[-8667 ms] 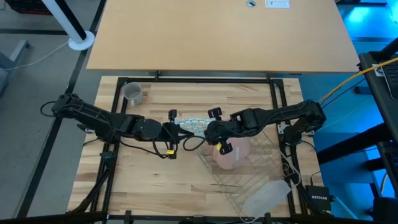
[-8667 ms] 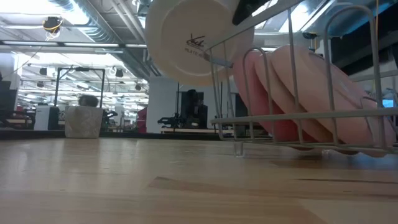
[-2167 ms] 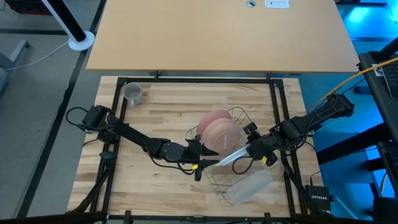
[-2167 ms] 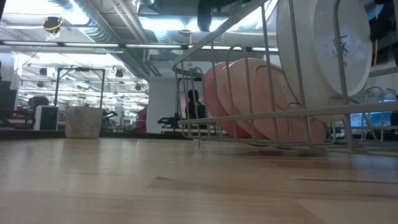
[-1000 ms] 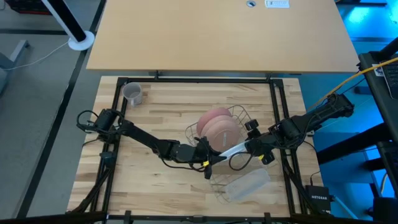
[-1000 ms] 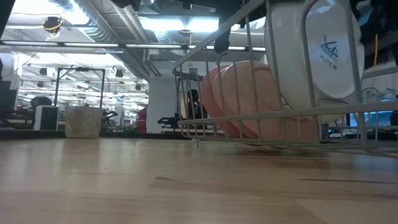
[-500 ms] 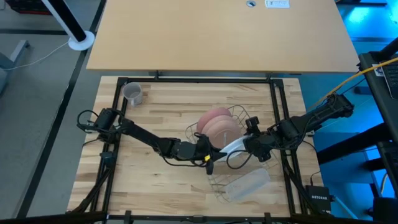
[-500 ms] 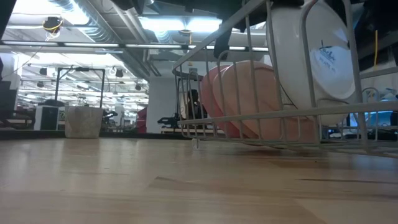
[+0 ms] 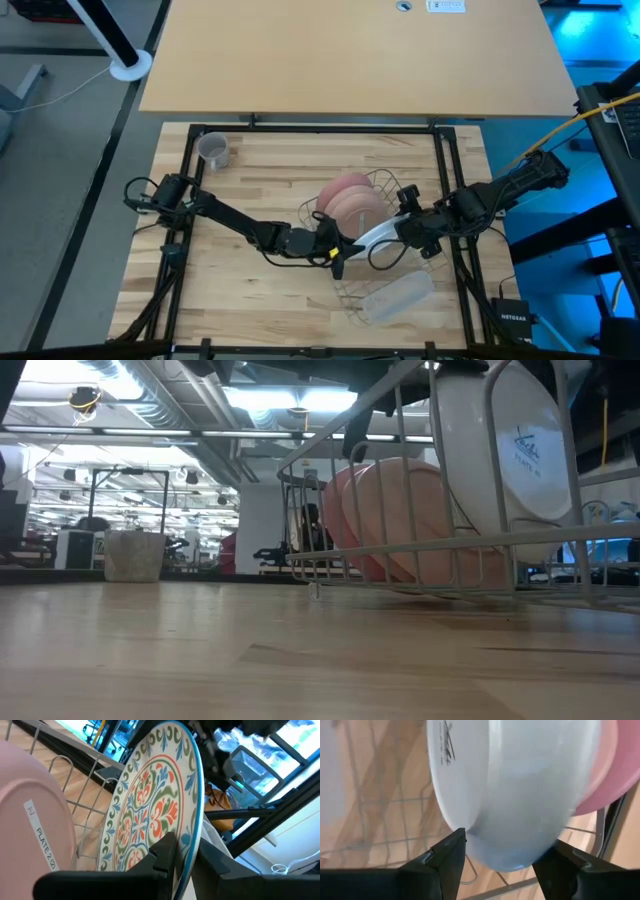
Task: Sort dishes
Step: Put the white plate into the dish rack
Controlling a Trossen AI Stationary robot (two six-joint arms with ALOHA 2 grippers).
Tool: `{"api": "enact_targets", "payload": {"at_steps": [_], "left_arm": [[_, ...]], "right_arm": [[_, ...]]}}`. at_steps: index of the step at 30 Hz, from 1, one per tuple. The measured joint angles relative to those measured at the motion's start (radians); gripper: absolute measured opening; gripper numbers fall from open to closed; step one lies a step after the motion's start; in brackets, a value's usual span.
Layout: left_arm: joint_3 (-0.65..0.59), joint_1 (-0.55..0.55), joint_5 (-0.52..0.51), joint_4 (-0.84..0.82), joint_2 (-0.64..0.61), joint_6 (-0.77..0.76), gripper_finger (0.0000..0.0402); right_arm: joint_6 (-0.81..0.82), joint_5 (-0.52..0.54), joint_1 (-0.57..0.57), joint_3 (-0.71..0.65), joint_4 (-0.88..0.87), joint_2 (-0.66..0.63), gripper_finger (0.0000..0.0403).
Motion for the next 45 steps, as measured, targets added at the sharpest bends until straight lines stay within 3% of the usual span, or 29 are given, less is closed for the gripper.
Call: {"api": "enact_targets", "payload": {"at_steps": [7,21,28,39,45], "left_arm": [[-0.002,-0.013,-0.011,0.022,-0.007,0.065,0.0022],[-0.002,-0.017,-0.003,-0.087,-0.021,-0.074,0.0009],[-0.002,-0.004,-0.009,-0.094,-0.020,-0.051,0.0047],[-0.003,-0.001,-0.004,-0.077,-0.024,0.112,0.0132],[-0.002,0.002,-0.002,-0.061,-0.059,0.220,0.0154]], "right_arm": [[0.009,-0.014,0.000,0.019,0.000,-0.001,0.0211],[-0.004,0.003,0.002,0.019,-0.101,-0.001,0.0211],[0.007,0.005,0.002,0.019,-0.057,-0.001,0.0211],[0.007,0.003,0.001,0.019,-0.045,-0.001,0.0211],[0.007,0.003,0.001,0.019,-0.046,-0.001,0.0211]]}}
